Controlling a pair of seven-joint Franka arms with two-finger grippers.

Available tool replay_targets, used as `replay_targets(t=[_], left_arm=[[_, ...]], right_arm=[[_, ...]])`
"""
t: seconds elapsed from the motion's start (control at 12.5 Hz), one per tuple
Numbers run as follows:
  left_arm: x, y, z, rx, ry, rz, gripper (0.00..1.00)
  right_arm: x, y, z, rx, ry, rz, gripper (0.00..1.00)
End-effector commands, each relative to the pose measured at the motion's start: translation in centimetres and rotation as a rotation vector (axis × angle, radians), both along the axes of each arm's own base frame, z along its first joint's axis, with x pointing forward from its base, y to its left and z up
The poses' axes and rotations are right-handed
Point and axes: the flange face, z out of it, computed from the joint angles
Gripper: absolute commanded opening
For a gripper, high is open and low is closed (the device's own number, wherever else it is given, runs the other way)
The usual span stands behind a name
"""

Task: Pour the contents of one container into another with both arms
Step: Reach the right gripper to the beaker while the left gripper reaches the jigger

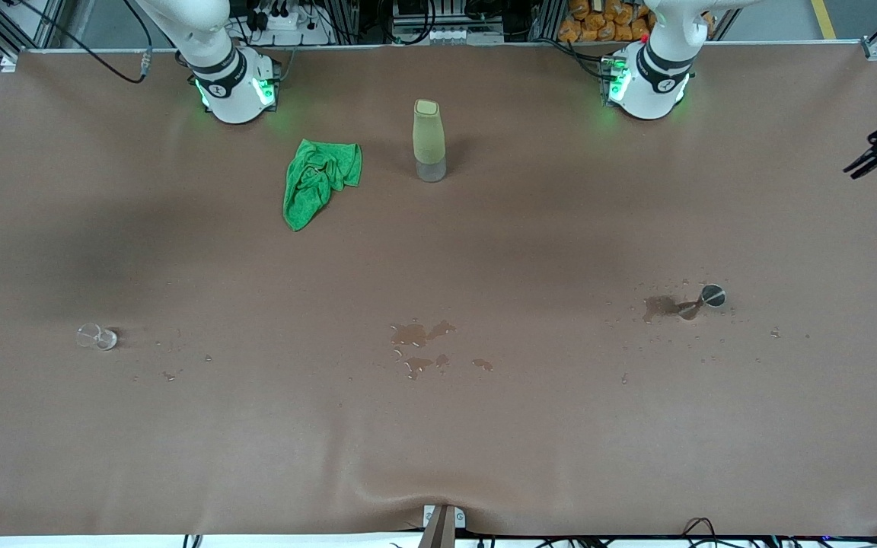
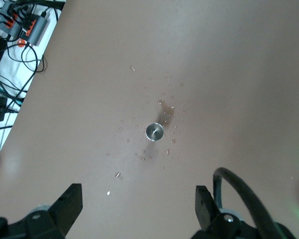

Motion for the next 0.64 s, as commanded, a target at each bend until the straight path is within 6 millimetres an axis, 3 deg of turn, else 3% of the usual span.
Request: replay_targets(t=[0.0,0.16,0.4,0.56], left_arm=[[-0.7,3.8,-1.7,-0.101,0.01,0.012,1.0],[-1.0,7.3,-4.0,-0.187,0.015,0.027,1.0],[-1.7,11.6,-8.1,-0.294,0.016,0.013,1.0],[-1.8,13.9,-11.0,-0.345,0.016,-0.015,1.0]], right_arm=[[0.2,-3.3,-5.7,0.147,-0.134,0.062,1.0],[0.1,-5.0,-10.1,0.247,-0.268,0.09,1.0],[-0.9,-8.1,-13.8,0.301,-0.373,0.038,1.0],[-1.5,-9.2,-16.1,0.341,-0.472,0.028,1.0]])
